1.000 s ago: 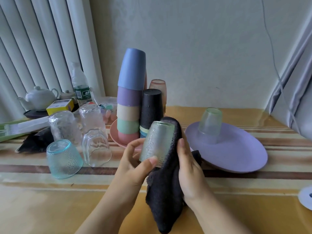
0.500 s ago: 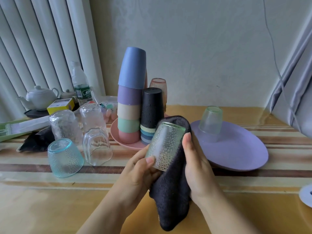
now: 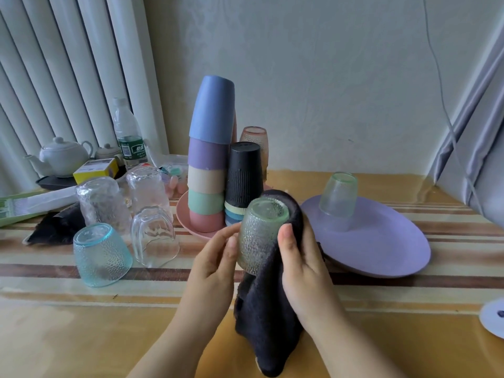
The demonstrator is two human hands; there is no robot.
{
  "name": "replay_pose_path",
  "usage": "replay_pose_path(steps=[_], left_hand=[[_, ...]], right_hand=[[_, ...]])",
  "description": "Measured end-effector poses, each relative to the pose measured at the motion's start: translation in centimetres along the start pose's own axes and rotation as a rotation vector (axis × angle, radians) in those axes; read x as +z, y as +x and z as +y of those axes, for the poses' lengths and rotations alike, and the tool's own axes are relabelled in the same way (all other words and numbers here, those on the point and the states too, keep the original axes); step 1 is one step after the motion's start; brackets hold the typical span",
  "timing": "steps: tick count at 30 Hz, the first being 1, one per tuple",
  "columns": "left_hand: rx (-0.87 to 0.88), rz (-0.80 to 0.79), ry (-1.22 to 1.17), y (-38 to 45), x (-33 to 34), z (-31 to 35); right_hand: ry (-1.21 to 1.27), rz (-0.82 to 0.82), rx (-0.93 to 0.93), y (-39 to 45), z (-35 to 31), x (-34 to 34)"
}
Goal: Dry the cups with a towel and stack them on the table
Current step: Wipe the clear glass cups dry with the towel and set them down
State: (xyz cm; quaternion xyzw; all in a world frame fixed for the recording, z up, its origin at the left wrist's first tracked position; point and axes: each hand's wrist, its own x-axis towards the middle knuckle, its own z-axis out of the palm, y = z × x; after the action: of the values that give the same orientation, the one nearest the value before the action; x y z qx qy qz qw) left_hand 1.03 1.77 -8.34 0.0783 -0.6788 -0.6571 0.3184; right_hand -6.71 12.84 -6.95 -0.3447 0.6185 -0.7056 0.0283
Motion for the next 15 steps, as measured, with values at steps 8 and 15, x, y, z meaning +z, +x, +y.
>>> replay_pose_path(steps=[8,15], left_hand=[[-0.033,-0.122,0.13,0.0,-0.4,0.2],[-0.227,-0.076,-0.274,0.2,-0.4,1.0]], right_hand=[[0.008,-0.081,0.092,-0.5,0.8,0.9],[0.267,-0.172,0.357,0.0,2.6,1.3]])
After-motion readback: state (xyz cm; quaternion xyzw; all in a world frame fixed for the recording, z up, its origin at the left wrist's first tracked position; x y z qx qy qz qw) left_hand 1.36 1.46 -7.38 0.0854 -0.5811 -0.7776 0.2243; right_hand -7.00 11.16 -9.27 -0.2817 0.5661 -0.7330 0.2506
